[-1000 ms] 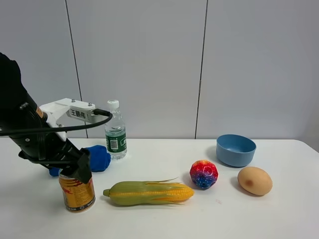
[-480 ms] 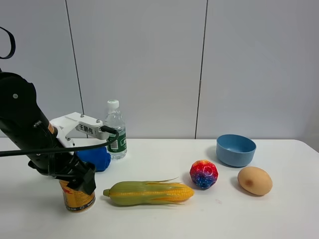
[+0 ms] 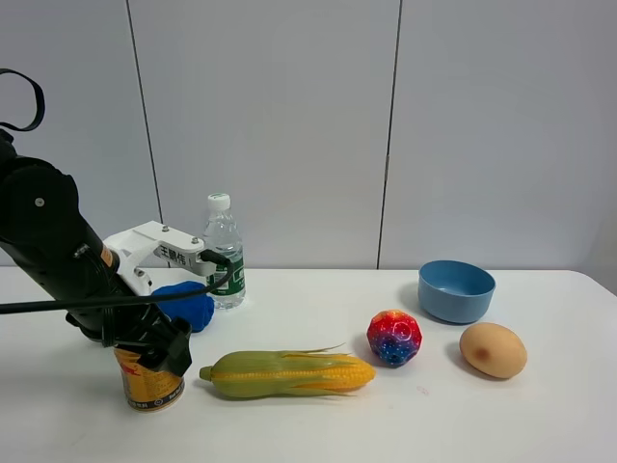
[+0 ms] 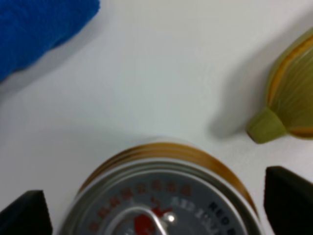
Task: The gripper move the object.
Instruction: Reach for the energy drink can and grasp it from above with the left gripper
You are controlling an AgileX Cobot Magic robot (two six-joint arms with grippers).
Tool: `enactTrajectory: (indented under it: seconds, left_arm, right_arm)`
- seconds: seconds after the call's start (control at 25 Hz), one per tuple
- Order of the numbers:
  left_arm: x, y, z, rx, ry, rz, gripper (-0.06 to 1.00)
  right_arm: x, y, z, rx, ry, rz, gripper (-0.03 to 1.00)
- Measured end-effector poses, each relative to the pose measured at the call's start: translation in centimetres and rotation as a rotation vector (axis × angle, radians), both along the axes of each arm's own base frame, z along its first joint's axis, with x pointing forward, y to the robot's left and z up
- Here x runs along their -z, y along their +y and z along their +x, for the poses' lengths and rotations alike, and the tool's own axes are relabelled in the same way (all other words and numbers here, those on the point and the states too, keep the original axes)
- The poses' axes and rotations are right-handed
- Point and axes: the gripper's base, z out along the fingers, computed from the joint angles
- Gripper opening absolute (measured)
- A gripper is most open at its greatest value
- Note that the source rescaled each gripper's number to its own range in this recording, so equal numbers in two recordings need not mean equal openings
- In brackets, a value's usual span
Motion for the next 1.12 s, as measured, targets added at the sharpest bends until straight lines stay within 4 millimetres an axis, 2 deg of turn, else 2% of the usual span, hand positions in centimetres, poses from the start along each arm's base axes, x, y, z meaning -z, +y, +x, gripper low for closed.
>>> enactTrajectory:
  seconds: [0.4,0.68,0.88,0.96,1.0,1.08,1.12]
  left_arm:
    - [0.8,-0.1,0.1,0.005,0.008,0.007,1.0]
    - [2.2,0.0,0.2,0.02,0.043,0.032,1.0]
    - [2.3,-0.1,0.2,0.022,0.037,0.031,0.99]
    - [2.3,-0.1,0.2,0.022,0.037,0.031,0.92]
    - [2.3,-0.1,0.2,0.022,0.037,0.031,0.85]
    - [2.3,-0.1,0.2,0.023,0.036,0.031,0.67]
    - [2.3,-0.1,0.2,0.023,0.036,0.031,0.54]
  right_arm:
    - [0.0,0.0,0.0,0.0,0.0,0.0,1.0]
    - [0.0,0.0,0.0,0.0,0.0,0.0,1.0]
    - [0.0,0.0,0.0,0.0,0.0,0.0,1.0]
    - [0.0,0.0,0.0,0.0,0.0,0.0,1.0]
    - [0.0,0.0,0.0,0.0,0.0,0.0,1.0]
    - [0.0,0.0,0.0,0.0,0.0,0.0,1.0]
    - [0.0,0.0,0.0,0.0,0.0,0.0,1.0]
